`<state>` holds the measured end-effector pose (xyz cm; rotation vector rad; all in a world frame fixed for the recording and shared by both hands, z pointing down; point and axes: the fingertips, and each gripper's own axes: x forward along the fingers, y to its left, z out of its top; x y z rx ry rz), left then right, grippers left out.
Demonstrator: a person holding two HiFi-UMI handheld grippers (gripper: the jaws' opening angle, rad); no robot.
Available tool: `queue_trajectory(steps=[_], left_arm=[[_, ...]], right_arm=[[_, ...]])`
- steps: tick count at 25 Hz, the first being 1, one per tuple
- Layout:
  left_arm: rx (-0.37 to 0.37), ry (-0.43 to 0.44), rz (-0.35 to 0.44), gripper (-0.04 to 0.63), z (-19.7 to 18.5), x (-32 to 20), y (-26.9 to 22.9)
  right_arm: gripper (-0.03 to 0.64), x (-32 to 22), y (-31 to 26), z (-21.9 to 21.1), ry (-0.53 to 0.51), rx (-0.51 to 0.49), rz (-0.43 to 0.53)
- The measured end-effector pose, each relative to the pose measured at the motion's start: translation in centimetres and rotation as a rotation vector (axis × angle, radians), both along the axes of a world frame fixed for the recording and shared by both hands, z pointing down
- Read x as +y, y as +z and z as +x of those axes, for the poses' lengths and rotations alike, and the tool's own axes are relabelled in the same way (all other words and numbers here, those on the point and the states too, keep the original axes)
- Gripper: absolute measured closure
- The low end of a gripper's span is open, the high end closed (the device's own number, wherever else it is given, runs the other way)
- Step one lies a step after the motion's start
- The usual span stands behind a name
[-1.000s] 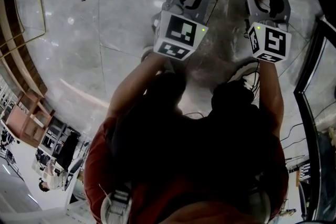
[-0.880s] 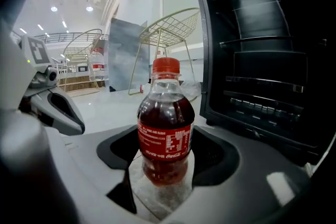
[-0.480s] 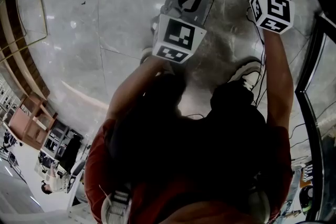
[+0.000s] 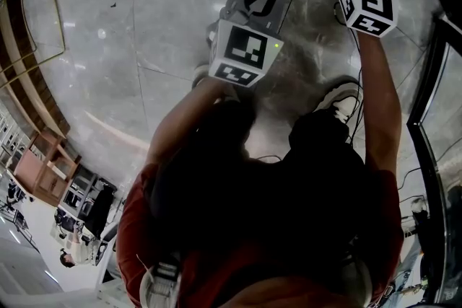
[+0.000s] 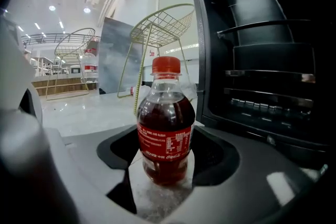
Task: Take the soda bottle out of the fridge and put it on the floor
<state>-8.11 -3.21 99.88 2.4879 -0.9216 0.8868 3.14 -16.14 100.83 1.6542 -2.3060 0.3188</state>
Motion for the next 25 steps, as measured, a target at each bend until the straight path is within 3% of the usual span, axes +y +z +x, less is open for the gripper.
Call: queue_trajectory(steps=[22, 25], left_arm=[[0.002, 0.004, 0.000, 0.595, 0.06, 0.44, 0.03], [0.000, 0.003, 0.000, 0.595, 0.09, 0.50, 0.08]], right_arm=[[0.310, 0.98, -0.05, 0.00, -0.004, -0.005, 0.024], [0.238, 1.07, -0.45, -0.47, -0.033, -0.045, 0.042]])
